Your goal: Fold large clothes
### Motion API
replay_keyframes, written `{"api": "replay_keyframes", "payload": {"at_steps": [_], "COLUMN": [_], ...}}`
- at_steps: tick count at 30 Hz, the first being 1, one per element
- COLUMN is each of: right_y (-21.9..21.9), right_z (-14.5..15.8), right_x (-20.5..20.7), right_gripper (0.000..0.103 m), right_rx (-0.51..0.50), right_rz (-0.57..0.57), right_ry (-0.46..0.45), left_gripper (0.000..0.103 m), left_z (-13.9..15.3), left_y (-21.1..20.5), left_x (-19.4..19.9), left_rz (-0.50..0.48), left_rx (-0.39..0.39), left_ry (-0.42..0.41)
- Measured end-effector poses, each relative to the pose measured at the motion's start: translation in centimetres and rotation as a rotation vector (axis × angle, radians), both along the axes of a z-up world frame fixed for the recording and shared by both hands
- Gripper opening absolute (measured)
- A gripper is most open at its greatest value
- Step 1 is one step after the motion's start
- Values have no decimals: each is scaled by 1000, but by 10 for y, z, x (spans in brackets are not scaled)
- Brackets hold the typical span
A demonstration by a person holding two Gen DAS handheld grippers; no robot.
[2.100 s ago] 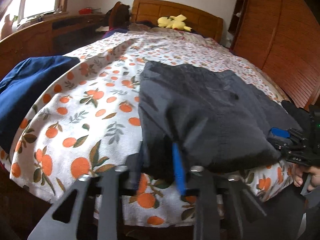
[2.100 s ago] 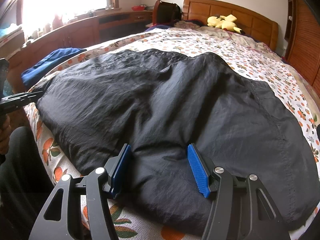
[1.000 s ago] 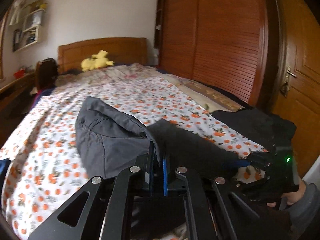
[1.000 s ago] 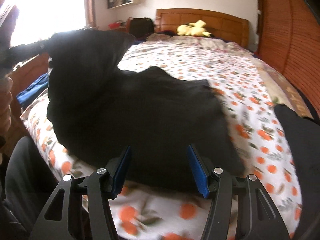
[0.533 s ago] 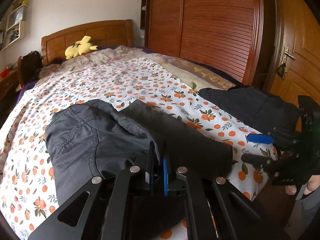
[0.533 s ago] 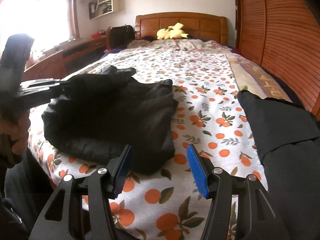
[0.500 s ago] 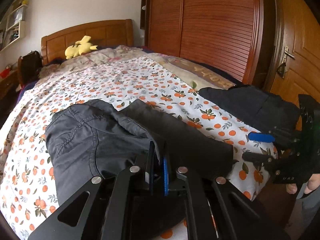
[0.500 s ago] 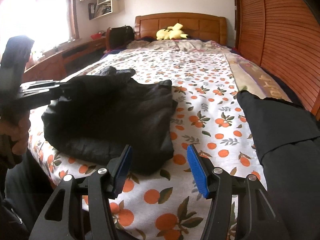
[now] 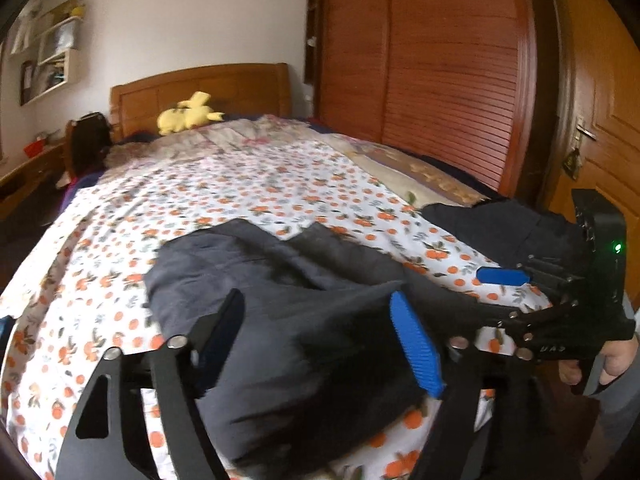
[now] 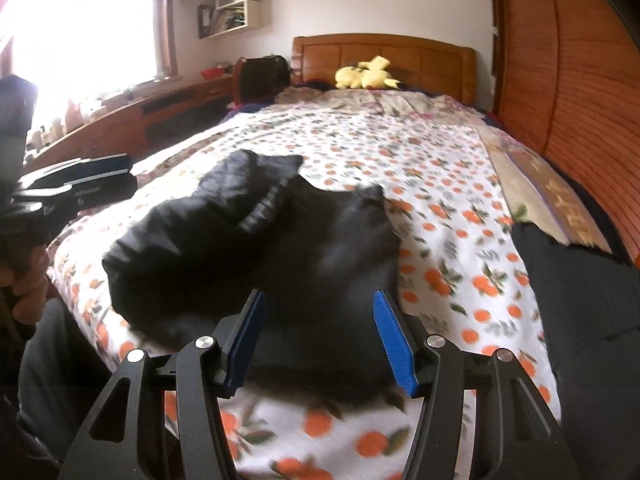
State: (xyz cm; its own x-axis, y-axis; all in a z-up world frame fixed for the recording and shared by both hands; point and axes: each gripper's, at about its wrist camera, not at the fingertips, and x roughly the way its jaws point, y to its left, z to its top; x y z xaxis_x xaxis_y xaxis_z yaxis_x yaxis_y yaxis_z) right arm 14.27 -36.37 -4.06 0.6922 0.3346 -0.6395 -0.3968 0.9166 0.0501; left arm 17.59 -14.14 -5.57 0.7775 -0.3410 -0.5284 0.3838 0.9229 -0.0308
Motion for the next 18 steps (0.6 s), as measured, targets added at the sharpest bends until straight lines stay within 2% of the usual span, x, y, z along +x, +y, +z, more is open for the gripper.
{"api": "replay_keyframes", "payload": {"at_steps": [4, 5, 7, 11, 13, 18], "right_y": [31, 38, 51, 76, 89, 106], "right_z": [7, 8, 10, 10, 9, 4], "right_x": [8, 11, 15, 23, 29, 40], "right_gripper": [55, 55, 68, 69, 75, 80], "right_rx": [7, 9, 11, 15, 8, -5], "right_rz": [36, 43, 45, 47, 42, 8], "right_ry": [-19, -24, -29, -36, -31, -24], "left_gripper": [101, 101, 101, 101, 101, 101], "left_z": [-4, -5, -10, -21, -28, -46], "left_y": [41, 48, 64, 96, 112, 145], "left_x": [-5, -7, -11, -19, -21, -26], "left_rz": [79, 87, 107, 146, 163, 190], "left_rx": [-3, 1, 15, 39, 38, 16], "left_ry": [-13, -18, -23, -27, -18, 13]}}
